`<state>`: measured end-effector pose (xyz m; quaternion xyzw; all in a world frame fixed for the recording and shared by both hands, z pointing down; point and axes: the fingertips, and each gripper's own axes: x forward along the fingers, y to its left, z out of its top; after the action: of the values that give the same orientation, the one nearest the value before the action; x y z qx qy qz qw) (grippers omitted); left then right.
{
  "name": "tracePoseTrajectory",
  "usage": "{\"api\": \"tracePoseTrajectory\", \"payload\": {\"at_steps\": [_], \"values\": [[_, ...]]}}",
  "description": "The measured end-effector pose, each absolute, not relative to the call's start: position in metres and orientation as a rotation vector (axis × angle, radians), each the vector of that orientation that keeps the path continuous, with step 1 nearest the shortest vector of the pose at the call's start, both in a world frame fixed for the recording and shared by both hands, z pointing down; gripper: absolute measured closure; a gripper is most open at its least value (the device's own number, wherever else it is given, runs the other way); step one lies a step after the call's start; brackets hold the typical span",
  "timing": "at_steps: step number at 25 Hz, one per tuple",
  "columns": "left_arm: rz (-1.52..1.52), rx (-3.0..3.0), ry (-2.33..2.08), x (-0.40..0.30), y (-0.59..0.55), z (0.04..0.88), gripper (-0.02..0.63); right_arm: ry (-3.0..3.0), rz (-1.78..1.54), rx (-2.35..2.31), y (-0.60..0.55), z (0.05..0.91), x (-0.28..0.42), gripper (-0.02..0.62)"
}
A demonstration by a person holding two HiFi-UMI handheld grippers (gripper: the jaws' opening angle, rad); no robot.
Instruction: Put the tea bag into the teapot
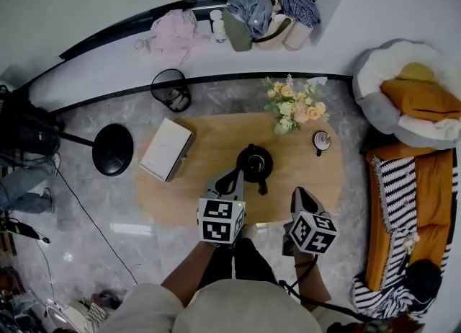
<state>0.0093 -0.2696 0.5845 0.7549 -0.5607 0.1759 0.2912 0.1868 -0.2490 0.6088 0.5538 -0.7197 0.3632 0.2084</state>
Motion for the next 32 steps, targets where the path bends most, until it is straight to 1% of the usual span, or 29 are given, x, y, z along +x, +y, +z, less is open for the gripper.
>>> {"api": "tracePoseTrajectory", "payload": {"at_steps": [12,20,32], "values": [[0.385,2.048,-1.652,-0.032,-0.252,0.519,0.589,-2.198,0.878,1.487,-0.261,0.534,0.147,0.561],[0.288,2.131,-1.777,-0.054,-0.274,0.451,0.589,-2.304,0.743,1.557,-0.293,0.472,0.147,0.561],[0.11,2.21,-1.908,-0.072,-0.298,0.375,0.589,-2.455,0.489,1.646,-0.325,0.384,0.144,0.561]]}}
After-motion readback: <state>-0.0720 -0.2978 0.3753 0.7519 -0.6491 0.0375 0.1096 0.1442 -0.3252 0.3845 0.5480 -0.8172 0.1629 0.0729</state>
